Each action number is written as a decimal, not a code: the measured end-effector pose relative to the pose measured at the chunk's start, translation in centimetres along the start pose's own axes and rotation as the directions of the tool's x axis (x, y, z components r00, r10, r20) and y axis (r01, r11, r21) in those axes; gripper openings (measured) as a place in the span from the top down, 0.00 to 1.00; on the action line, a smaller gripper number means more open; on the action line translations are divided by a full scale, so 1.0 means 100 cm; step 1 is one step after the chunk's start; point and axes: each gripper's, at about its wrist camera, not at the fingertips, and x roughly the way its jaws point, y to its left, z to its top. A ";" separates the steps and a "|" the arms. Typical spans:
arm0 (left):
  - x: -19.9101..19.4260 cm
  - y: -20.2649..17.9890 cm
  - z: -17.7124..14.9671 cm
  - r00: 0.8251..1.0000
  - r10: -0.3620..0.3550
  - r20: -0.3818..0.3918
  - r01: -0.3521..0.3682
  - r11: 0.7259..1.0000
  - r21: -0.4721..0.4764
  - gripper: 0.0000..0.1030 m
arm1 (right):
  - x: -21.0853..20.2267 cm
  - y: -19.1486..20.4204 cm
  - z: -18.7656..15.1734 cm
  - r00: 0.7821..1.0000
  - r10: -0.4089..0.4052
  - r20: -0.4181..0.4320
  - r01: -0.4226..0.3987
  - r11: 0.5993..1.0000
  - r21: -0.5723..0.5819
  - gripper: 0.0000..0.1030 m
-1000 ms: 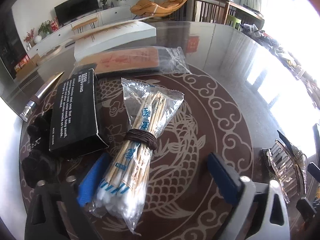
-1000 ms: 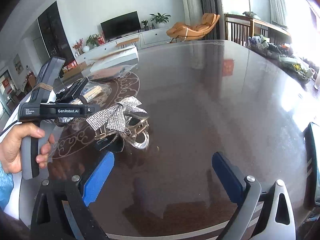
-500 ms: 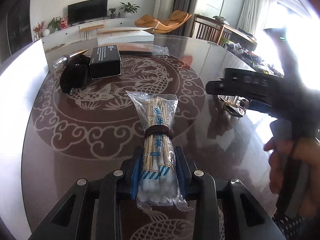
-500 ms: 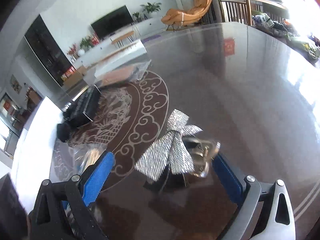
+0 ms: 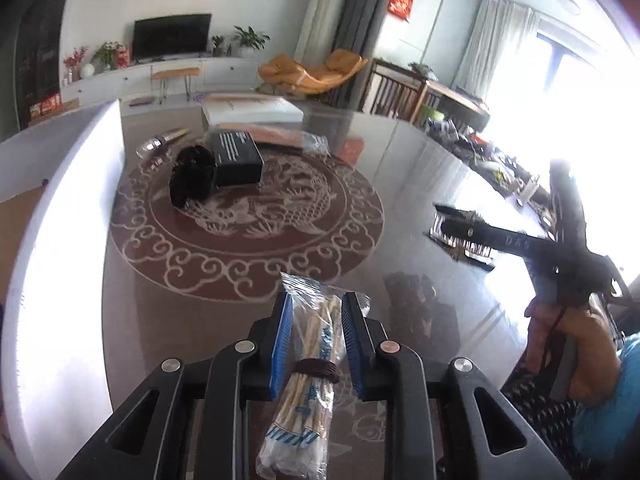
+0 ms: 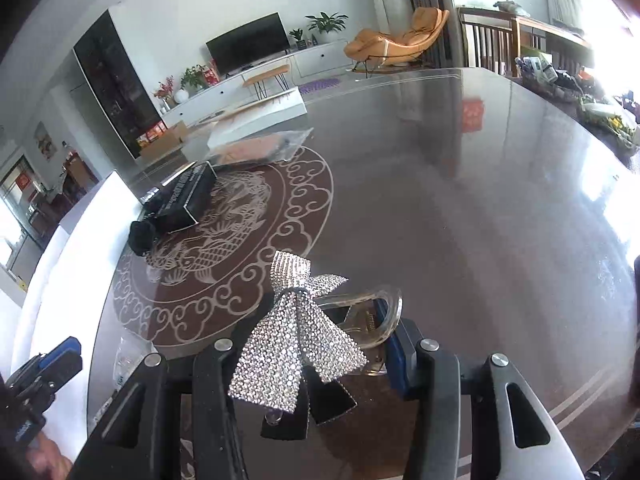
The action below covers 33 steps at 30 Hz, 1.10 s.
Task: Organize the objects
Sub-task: 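Carry both items over the white bin and open both grippers to drop them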
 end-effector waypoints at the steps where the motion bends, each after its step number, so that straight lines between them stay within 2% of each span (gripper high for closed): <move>1: 0.004 0.000 -0.003 0.999 0.000 -0.034 0.000 1.000 0.009 0.76 | -0.003 0.001 -0.002 1.000 0.011 0.003 -0.011 1.000 0.005 0.53; 3: 0.007 0.002 -0.012 0.998 -0.005 -0.056 0.006 1.000 0.009 0.74 | -0.010 0.003 -0.010 0.999 0.036 0.011 -0.036 0.999 0.017 0.53; 4: 0.008 0.003 -0.015 0.998 -0.016 -0.066 0.017 1.000 0.007 0.67 | -0.013 0.003 -0.014 0.999 0.046 0.015 -0.046 0.999 0.022 0.53; 5: 0.010 0.003 -0.018 0.997 -0.025 -0.076 0.026 1.000 0.012 0.50 | -0.016 0.004 -0.019 0.998 0.056 0.021 -0.056 0.998 0.028 0.53; 7: 0.017 -0.002 -0.024 0.995 0.010 -0.097 -0.004 0.998 0.062 0.32 | -0.018 0.006 -0.026 0.997 0.072 0.023 -0.073 0.997 0.037 0.53; 9: 0.029 -0.011 -0.031 0.988 0.079 -0.136 -0.059 0.988 0.145 0.32 | -0.020 0.007 -0.033 0.996 0.087 0.020 -0.088 0.995 0.043 0.53; 10: 0.033 -0.015 -0.035 0.984 0.103 -0.145 -0.077 0.981 0.176 0.45 | -0.022 0.009 -0.035 0.995 0.093 0.018 -0.094 0.995 0.044 0.53; 11: 0.037 -0.017 -0.039 0.982 0.117 -0.146 -0.086 0.976 0.202 0.70 | -0.024 0.010 -0.036 0.995 0.098 0.018 -0.098 0.994 0.042 0.53; 13: 0.037 -0.024 -0.045 0.984 0.151 -0.096 -0.121 0.958 0.261 0.72 | -0.029 0.012 -0.036 0.995 0.099 0.027 -0.099 0.995 0.033 0.53; 14: 0.034 -0.025 -0.045 0.986 0.146 -0.084 -0.120 0.959 0.257 0.73 | -0.033 0.012 -0.035 0.995 0.098 0.033 -0.099 0.995 0.028 0.53; 18: 0.018 -0.017 -0.039 0.997 0.063 -0.053 -0.055 0.988 0.144 0.73 | -0.047 0.020 -0.027 0.993 0.105 0.050 -0.105 0.994 -0.003 0.53; 22: -0.038 -0.007 -0.017 0.997 -0.048 0.054 0.047 0.999 0.020 0.73 | -0.064 0.050 -0.014 0.986 0.150 0.067 -0.145 0.987 -0.073 0.53; 24: -0.078 0.004 -0.004 0.991 -0.062 0.122 0.065 0.998 -0.019 0.73 | -0.072 0.078 -0.006 0.977 0.202 0.068 -0.193 0.974 -0.117 0.53; 26: -0.115 0.021 0.004 0.983 -0.024 0.184 0.033 0.998 -0.047 0.73 | -0.082 0.117 0.002 0.958 0.279 0.068 -0.263 0.947 -0.182 0.53; 29: -0.167 0.062 0.003 0.965 0.122 0.232 -0.099 0.989 -0.109 0.73 | -0.091 0.193 0.008 0.911 0.412 0.017 -0.389 0.872 -0.299 0.53; 31: -0.189 0.097 -0.007 0.942 0.257 0.214 -0.224 0.960 -0.170 0.73 | -0.089 0.244 0.003 0.872 0.487 -0.050 -0.470 0.803 -0.366 0.53; 33: -0.198 0.135 -0.022 0.909 0.393 0.138 -0.355 0.904 -0.240 0.72 | -0.079 0.295 -0.008 0.834 0.533 -0.142 -0.540 0.735 -0.410 0.53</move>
